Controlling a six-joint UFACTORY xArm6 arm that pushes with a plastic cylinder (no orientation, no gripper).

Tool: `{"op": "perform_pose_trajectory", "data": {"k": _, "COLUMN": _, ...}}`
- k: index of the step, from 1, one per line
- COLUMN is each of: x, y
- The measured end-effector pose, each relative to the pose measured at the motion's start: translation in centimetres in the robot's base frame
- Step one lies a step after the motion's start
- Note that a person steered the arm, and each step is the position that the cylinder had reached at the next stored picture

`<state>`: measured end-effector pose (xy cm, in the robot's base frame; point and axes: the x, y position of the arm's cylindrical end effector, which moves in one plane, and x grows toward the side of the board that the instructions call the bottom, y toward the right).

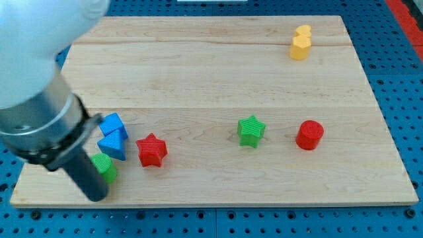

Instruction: Move red star towards the center

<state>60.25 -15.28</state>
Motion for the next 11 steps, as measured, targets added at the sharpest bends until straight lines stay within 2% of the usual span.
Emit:
{"op": "perform_pose_trajectory", "data": {"k": 1, "x": -0.3, "y": 2.2}}
{"op": "perform_pose_trajectory", "data": {"k": 4, "x": -6.2, "y": 3.6}}
{"op": "perform_pose_trajectory", "data": {"k": 6, "x": -6.1, "y": 6.5}}
{"op": "perform_pose_trajectory", "data": {"k": 8, "x": -3.3, "y": 8.1}}
{"op": "perform_pose_trajectory", "data": {"k": 9, "x": -3.4, "y": 9.6}}
{"op": "perform_pose_trajectory", "data": {"k": 11, "x": -8.0, "y": 7.4}}
